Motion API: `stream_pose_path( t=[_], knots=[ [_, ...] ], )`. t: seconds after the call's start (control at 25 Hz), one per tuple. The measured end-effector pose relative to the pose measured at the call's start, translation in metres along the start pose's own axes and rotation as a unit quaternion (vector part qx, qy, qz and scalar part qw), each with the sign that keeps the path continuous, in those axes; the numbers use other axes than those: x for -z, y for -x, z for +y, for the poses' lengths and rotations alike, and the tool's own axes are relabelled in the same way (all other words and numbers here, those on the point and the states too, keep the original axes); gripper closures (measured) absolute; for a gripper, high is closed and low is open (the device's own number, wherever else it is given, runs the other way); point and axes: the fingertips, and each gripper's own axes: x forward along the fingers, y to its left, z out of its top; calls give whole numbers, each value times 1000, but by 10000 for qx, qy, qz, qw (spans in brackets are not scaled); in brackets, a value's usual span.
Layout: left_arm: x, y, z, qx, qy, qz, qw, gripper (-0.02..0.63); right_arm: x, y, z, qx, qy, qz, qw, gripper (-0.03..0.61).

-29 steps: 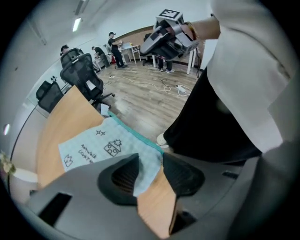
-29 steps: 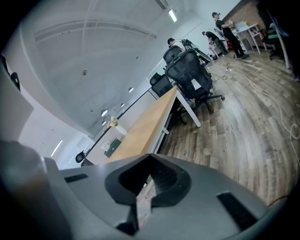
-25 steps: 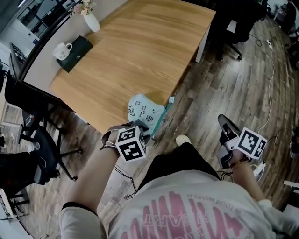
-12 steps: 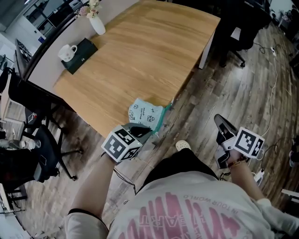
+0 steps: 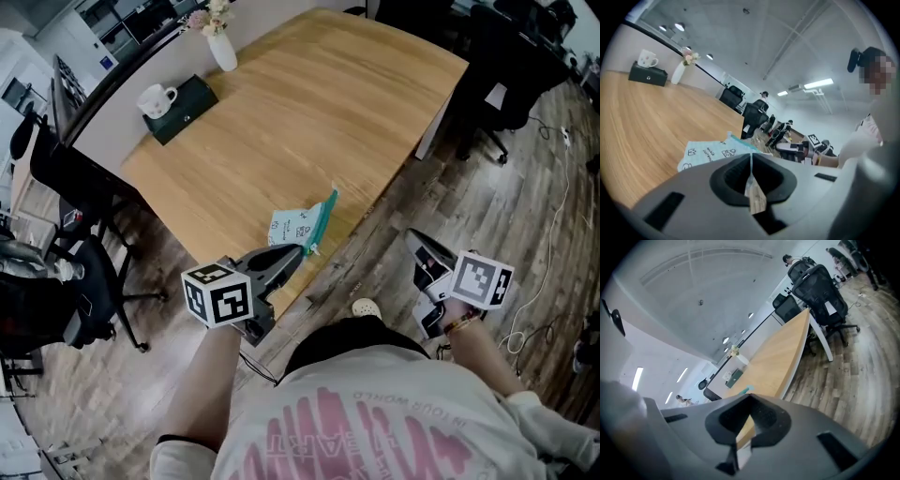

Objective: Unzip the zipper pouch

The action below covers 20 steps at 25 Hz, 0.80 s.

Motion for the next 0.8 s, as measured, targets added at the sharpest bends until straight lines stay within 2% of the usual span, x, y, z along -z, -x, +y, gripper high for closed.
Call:
stream_pose_path(
  t=[0.12, 0.2, 0.32, 0.4, 0.52, 0.68, 0.8],
  knots=[
    [-20, 9, 1, -91, 277, -547, 9981, 598, -5, -28, 33, -657, 182, 356, 9970, 581],
    [-31, 16, 4, -189, 464, -887, 9948, 597, -7, -48, 63, -1194, 439, 632, 9899, 581],
    [-47, 28, 6, -333, 744, -1361, 9873, 598, -7, -71, 107, -1912, 1100, 1005, 9702, 581],
    [-55, 36, 6, -440, 840, -1589, 9827, 598, -3, -82, 135, -2273, 1670, 1213, 9517, 581],
    [-65, 49, 6, -627, 836, -1802, 9781, 598, 5, -92, 178, -2761, 2760, 1397, 9100, 580],
    [-78, 61, 5, -744, 745, -2027, 9736, 598, 24, -101, 218, -3301, 4091, 1635, 8348, 445],
    [-84, 69, 2, -757, 649, -2146, 9716, 598, 36, -110, 232, -3467, 4819, 1711, 7863, 408]
  ],
)
